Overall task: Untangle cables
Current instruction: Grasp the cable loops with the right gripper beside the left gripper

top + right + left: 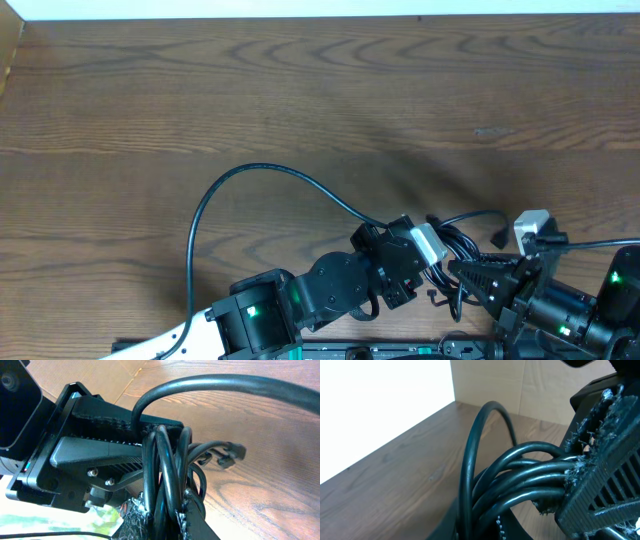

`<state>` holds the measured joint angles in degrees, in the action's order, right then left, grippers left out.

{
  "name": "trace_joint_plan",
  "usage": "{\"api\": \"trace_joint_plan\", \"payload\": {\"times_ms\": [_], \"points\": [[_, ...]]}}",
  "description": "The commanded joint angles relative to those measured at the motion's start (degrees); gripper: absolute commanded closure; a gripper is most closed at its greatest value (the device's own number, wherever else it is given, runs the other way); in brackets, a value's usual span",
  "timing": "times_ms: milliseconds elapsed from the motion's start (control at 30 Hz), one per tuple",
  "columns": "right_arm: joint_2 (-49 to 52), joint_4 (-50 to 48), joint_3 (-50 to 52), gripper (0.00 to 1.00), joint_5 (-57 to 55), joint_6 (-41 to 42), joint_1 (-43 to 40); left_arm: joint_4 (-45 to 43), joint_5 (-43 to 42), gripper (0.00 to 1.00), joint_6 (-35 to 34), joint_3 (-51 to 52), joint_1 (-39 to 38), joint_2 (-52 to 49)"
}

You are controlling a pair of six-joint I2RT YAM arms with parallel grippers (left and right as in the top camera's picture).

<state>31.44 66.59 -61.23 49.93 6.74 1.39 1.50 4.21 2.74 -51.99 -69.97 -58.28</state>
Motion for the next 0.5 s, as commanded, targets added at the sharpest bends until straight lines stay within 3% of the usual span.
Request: {"api": "trace_joint_plan", "payload": {"times_ms": [0, 100, 133, 267, 467], "points": [[0.09, -0.22, -0.9, 0.99, -4.83, -1.27, 0.2, -0.7, 0.55, 0.74, -1.9, -0.92, -0.13, 2.1], [0.09, -0.68, -0.9, 0.99, -10.78, -1.18, 0.2, -0.46, 5.27, 0.39, -9.01, -0.92, -0.13, 3.67], [0.09, -1.14, -0.9, 0.99, -12.22, -0.76, 0.2, -0.07, 7.1, 0.33, -11.52, -0.92, -0.13, 4.37], [0.09, -5.01, -0.9, 0.99, -13.77, 0.52, 0.2, 4.46, 13.55, 0.26, -23.69, -0.92, -0.13, 8.2], [0.09, -12.24, -0.9, 0.99, -12.61, 3.93, 0.2, 10.78, 12.79, 0.21, -40.22, -0.92, -0.13, 12.96]]}}
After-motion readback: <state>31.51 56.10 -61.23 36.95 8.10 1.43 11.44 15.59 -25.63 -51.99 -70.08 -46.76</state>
